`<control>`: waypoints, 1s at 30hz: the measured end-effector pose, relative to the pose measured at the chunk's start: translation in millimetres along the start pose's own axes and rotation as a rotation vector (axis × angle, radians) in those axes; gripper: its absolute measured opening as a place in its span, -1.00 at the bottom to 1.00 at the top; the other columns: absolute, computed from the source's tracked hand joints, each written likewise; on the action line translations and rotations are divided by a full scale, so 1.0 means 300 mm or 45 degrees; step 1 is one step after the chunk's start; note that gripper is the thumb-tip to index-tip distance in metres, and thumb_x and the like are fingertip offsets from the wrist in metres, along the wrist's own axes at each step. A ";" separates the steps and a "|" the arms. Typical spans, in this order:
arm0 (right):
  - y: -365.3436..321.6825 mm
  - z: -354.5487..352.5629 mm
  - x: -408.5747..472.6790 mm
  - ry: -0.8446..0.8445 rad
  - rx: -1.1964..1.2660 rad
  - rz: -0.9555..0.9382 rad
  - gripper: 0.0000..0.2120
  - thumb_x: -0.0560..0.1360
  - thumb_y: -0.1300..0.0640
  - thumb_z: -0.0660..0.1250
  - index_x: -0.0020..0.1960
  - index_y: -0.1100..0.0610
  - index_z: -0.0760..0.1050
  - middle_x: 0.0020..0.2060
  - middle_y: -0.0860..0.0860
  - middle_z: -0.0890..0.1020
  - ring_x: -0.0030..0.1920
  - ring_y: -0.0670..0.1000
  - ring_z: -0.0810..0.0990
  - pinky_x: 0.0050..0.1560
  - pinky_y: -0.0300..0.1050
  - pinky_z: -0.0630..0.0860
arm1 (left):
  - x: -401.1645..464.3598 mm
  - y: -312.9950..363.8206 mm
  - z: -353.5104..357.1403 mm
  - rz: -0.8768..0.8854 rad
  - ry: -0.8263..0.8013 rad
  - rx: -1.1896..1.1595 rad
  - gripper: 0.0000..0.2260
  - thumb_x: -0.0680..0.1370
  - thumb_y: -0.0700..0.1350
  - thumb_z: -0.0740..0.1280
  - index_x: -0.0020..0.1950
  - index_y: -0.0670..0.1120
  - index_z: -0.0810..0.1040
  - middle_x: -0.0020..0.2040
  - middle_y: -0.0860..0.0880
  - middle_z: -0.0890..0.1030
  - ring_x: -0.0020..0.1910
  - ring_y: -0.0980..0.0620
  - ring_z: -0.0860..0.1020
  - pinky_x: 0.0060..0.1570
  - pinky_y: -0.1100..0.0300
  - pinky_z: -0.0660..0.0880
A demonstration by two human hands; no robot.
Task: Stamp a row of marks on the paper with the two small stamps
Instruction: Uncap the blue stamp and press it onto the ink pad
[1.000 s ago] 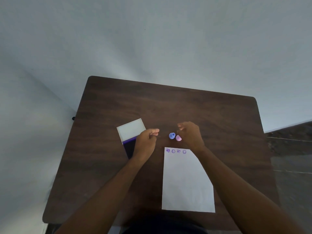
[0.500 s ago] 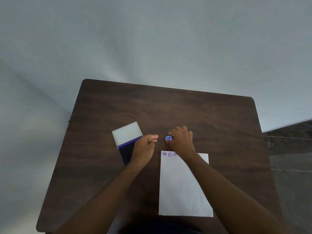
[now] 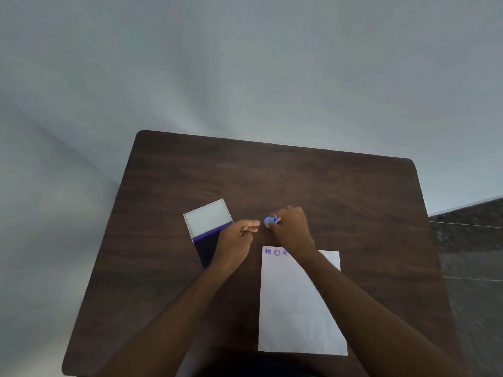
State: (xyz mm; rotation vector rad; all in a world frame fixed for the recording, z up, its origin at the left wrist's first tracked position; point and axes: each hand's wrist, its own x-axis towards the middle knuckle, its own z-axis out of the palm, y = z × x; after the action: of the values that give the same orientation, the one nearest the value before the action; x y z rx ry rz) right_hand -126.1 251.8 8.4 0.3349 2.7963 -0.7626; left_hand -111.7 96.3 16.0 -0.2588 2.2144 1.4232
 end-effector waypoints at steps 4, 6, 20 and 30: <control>-0.011 -0.017 -0.043 0.136 0.402 0.150 -0.78 0.47 0.10 0.44 0.06 0.18 0.67 -0.09 0.03 0.71 -0.21 -0.14 0.57 -0.11 -0.35 0.51 | -0.004 -0.001 -0.013 0.016 0.028 -0.011 -0.64 0.59 -0.29 0.21 0.34 -0.01 0.52 0.27 0.05 0.59 0.24 0.09 0.53 0.16 0.29 0.44; -0.012 -0.013 -0.060 0.100 0.546 0.228 -0.78 0.47 0.09 0.44 0.07 0.16 0.67 -0.10 0.04 0.72 -0.21 -0.10 0.63 -0.11 -0.26 0.60 | -0.006 0.008 -0.014 0.033 0.032 0.003 -0.64 0.61 -0.26 0.22 0.38 -0.01 0.49 0.32 0.05 0.56 0.29 0.06 0.51 0.25 0.23 0.42; -0.025 -0.061 -0.115 -0.272 1.275 0.353 -0.82 0.50 0.19 0.40 0.06 0.23 0.64 -0.16 0.14 0.73 -0.21 0.09 0.70 -0.14 -0.16 0.64 | -0.043 0.032 -0.052 0.015 -0.099 -0.529 -0.73 0.49 -0.19 0.45 0.19 -0.06 0.63 0.00 0.03 0.72 -0.04 0.08 0.69 -0.11 0.28 0.61; -0.058 -0.066 -0.119 -0.266 1.363 0.380 -0.88 0.48 0.23 0.42 0.00 0.20 0.67 -0.16 0.14 0.73 -0.20 0.11 0.70 -0.13 -0.15 0.64 | -0.044 0.017 -0.078 0.028 -0.058 -0.492 -0.75 0.50 -0.20 0.44 0.17 -0.08 0.65 -0.08 -0.02 0.74 -0.13 0.00 0.71 -0.08 0.17 0.64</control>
State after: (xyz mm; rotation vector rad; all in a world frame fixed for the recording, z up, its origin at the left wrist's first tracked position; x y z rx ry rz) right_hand -99.9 241.9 42.9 0.7450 1.8359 -1.9859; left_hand -109.4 76.4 34.5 -0.3275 1.8971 1.8441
